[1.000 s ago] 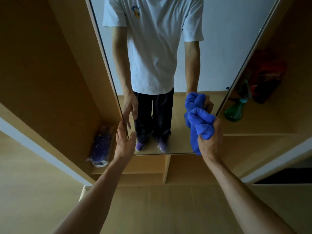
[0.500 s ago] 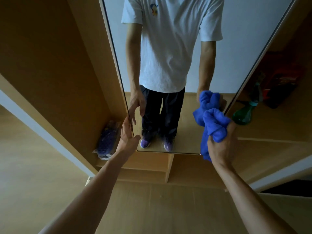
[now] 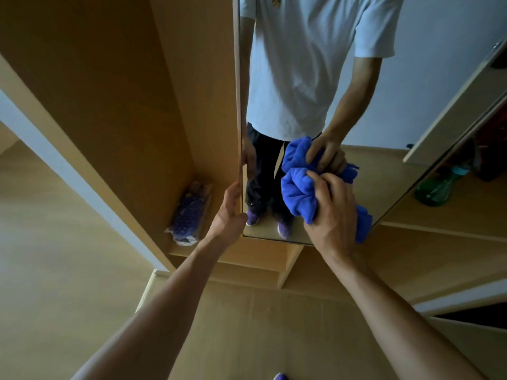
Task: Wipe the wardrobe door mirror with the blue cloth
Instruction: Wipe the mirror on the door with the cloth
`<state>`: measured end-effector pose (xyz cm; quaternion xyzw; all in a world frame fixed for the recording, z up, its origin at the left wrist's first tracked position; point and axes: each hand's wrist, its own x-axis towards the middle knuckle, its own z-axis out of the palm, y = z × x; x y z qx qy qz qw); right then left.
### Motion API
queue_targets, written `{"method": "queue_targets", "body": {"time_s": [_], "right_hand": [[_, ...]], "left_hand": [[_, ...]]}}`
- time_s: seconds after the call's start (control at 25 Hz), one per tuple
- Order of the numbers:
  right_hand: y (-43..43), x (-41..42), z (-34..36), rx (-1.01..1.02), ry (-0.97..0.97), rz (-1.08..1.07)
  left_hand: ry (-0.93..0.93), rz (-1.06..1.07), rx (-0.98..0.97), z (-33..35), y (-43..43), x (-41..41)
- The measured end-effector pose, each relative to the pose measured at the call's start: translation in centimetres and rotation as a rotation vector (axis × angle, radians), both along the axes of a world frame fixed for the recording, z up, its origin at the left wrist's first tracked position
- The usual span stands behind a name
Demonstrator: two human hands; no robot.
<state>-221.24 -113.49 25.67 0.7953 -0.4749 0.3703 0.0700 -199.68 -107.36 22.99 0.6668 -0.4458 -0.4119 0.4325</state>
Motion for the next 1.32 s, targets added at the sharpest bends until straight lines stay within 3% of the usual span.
{"method": "queue_targets", "body": {"time_s": [0.32, 0.56, 0.88, 1.32], "right_hand": [[0.4, 5.6, -1.2, -0.087, 0.25, 0.054], [0.3, 7.0, -2.1, -0.135, 0.345, 0.09], [-0.1, 7.6, -3.1, -0.227, 0.323, 0.067], [-2.4, 8.5, -4.8, -0.467, 0.273, 0.106]], "left_hand": [[0.091, -0.079, -0.014, -1.6, -1.0, 2.1], [0.072, -0.062, -0.21, -3.0, -1.2, 2.3], [-0.029, 0.027, -0.446, -7.5, -3.3, 2.5], [0.023, 0.014, -0.758, -13.3, -6.5, 3.0]]}}
